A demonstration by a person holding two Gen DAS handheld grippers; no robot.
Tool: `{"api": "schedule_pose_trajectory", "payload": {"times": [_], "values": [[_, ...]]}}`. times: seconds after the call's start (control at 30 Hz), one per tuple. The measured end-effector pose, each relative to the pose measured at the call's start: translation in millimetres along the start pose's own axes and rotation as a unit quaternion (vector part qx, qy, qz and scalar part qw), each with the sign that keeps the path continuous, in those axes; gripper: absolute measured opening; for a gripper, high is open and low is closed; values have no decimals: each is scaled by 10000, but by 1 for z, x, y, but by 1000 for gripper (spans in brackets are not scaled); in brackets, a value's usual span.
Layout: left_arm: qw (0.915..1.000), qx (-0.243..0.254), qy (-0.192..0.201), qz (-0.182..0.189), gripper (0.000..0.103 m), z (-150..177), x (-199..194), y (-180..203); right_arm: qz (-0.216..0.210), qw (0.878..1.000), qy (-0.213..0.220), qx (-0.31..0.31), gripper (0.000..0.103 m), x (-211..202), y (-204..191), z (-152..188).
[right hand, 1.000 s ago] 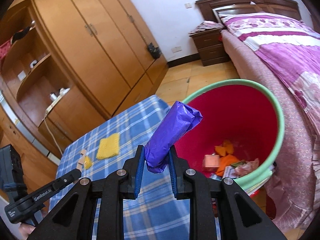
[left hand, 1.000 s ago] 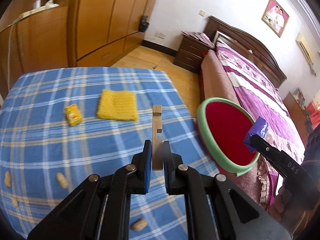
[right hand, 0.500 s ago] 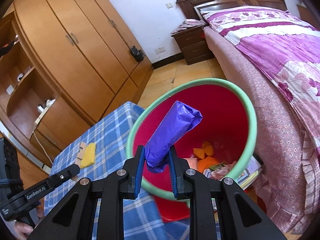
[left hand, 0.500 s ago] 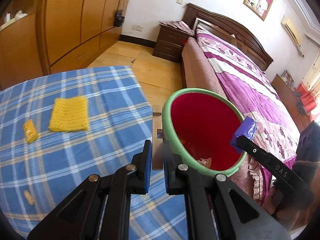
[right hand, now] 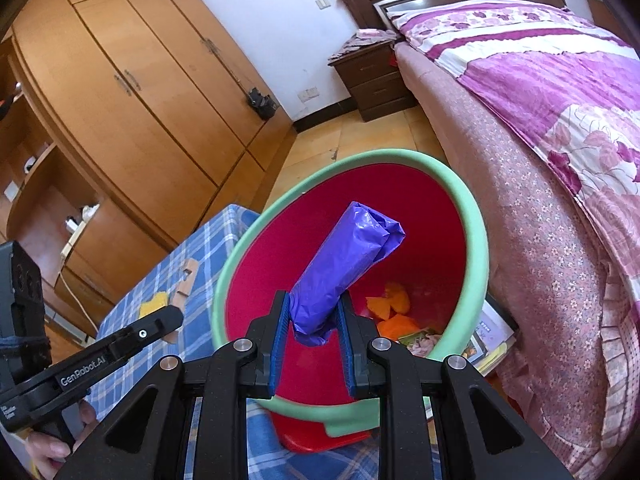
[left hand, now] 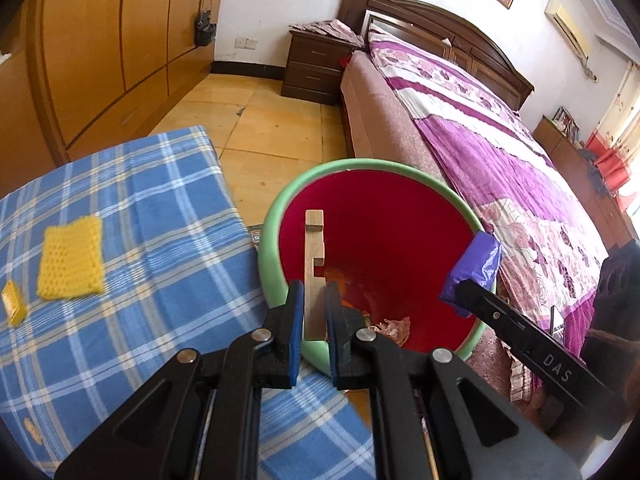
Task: Collect trash
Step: 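Carry the wooden stick and purple bag over the red bucket, then open both tools to drop the stick and bag into the bucket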
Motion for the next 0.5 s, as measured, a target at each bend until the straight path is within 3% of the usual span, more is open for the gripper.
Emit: {"api": "schedule_pose_trajectory", "payload": {"times": [0.37,0.5], "values": [[9998,102,-115,116,10,-2,20,6,42,9999,-96,93,24,11,14,-1],[9999,39,-114,112,24,-1,18,3,29,9998,-125,128,25,14,15,-1]]}}
Point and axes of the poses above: each gripper's, at about its wrist camera, not at the fingertips, and x roughly the way its jaws point, y to its right, z to its underside, the point moved 1 cm from there along x, roughly the way its jaws point, and after that the axes turned 3 degrees about -y, right-handed, at the moved point
